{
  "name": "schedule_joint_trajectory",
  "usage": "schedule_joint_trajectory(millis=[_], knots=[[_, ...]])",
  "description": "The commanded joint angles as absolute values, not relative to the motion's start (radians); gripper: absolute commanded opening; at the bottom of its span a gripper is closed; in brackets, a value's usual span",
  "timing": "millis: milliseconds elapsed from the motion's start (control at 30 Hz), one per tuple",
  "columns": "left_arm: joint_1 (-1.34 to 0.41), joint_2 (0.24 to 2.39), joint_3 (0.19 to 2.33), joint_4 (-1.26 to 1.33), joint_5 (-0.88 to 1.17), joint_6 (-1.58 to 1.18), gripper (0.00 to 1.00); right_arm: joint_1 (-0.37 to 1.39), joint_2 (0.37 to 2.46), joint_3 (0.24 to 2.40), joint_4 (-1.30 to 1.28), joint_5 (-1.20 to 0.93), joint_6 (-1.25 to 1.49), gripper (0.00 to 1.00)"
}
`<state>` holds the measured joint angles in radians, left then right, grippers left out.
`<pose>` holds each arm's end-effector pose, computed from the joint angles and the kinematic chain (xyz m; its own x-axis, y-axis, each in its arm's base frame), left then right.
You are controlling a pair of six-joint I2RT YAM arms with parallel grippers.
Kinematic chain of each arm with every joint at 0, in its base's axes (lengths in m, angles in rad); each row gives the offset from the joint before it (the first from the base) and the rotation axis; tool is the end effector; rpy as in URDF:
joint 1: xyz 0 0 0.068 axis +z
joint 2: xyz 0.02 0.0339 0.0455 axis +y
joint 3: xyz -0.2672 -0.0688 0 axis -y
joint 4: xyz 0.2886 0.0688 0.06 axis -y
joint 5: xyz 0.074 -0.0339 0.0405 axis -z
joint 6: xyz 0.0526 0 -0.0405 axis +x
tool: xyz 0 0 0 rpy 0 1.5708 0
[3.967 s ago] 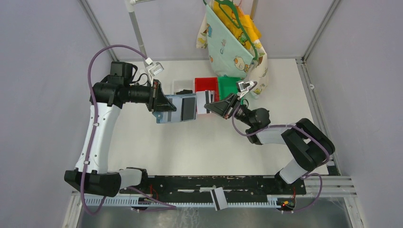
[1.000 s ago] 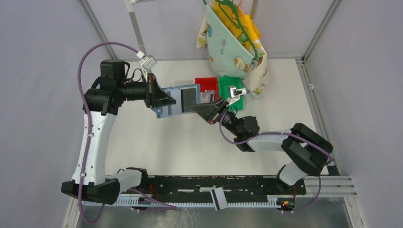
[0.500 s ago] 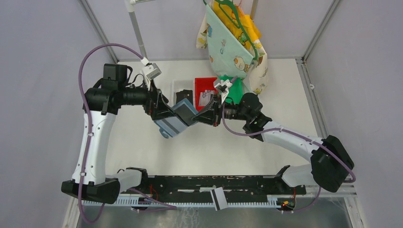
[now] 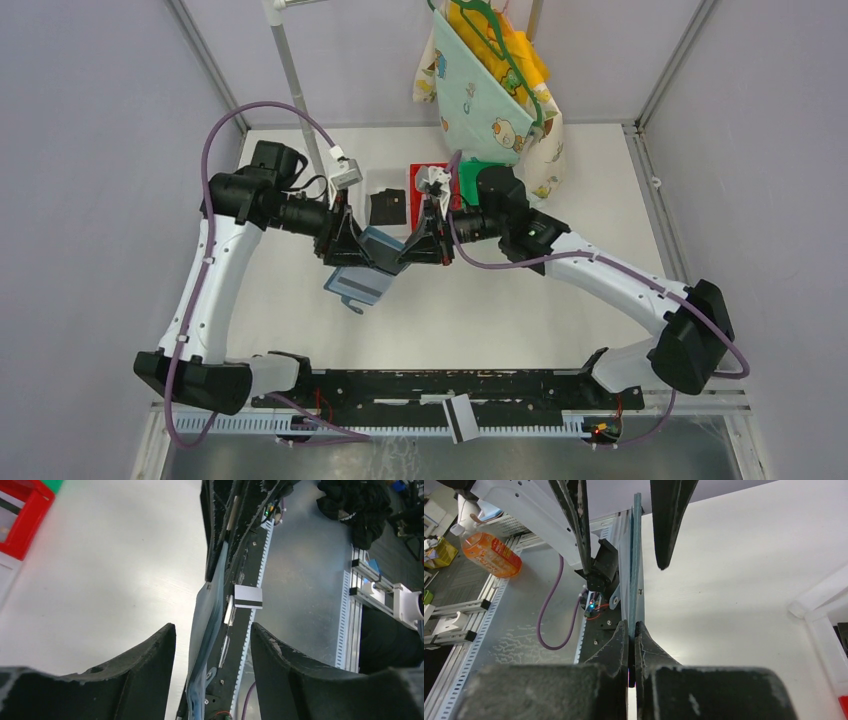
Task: Take the credit cards out of the card holder
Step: Remove the credit card from the card holder.
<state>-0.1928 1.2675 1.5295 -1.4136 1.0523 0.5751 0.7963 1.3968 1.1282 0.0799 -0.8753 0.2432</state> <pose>0.2309 -0.0916 0.4098 -0.5119 0.3746 -0.7731 0.8585 0.2561 -0.4444 0.2325 0.2954 0.3377 -0.3646 -0.1520 -0.9187 -0.9248 -0.0559 0.3763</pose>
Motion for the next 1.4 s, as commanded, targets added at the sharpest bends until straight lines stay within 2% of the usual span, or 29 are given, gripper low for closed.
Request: schedule_joint_trajectory(millis=[0,133,233,267,333,500,633,733,800,867,933,1067,1200,1233,1267,1300,1367], knots=[[-0.237,1.249,1.525,-1.433,1.095,0.627,0.56,0.822,1.429,1.23,0.031,-0.905,0.192,0.0],[-0.242,1.237,1.521,-1.389,1.085,0.594,0.2,0.827,1.444,1.277,0.022,-0.917,0.19,0.0],[-0.243,1.214,1.502,-1.324,1.065,0.551,0.02,0.827,1.442,1.277,0.053,-0.917,0.207,0.02],[-0.242,1.204,1.494,-1.287,1.052,0.514,0.02,0.826,1.439,1.265,0.085,-0.92,0.226,0.13],[-0.242,1.188,1.482,-1.203,1.037,0.439,0.02,0.824,1.418,1.205,0.222,-0.91,0.315,0.26],[-0.242,1.133,1.447,-0.926,1.059,0.148,0.02,0.781,1.364,0.849,1.022,-0.776,0.758,0.74],[-0.242,1.114,1.432,-0.815,1.102,-0.024,0.02,0.768,1.411,0.715,1.475,-0.647,1.022,0.88],[-0.241,1.093,1.419,-0.774,1.136,-0.109,0.02,0.775,1.484,0.705,1.743,-0.595,1.165,0.94],[-0.242,1.08,1.419,-0.771,1.139,-0.132,0.02,0.785,1.52,0.72,1.836,-0.573,1.213,0.95],[-0.244,1.066,1.416,-0.763,1.147,-0.154,0.02,0.801,1.525,0.734,1.817,-0.566,1.188,0.93],[-0.243,1.054,1.402,-0.727,1.157,-0.197,0.02,0.818,1.524,0.751,1.777,-0.569,1.16,0.84],[-0.242,1.049,1.396,-0.706,1.158,-0.218,0.02,0.828,1.546,0.779,1.782,-0.583,1.188,0.54],[-0.242,1.046,1.378,-0.707,1.156,-0.217,0.03,0.828,1.532,0.786,1.749,-0.601,1.174,0.15],[-0.242,1.047,1.376,-0.712,1.149,-0.211,0.06,0.827,1.523,0.79,1.716,-0.613,1.163,0.05],[-0.243,1.051,1.381,-0.732,1.141,-0.192,0.14,0.824,1.513,0.797,1.667,-0.638,1.148,0.0],[-0.242,1.059,1.389,-0.77,1.137,-0.149,0.3,0.82,1.502,0.804,1.624,-0.672,1.13,0.0],[-0.242,1.082,1.428,-0.895,1.131,-0.024,0.54,0.804,1.468,0.818,1.482,-0.741,1.073,0.0]])
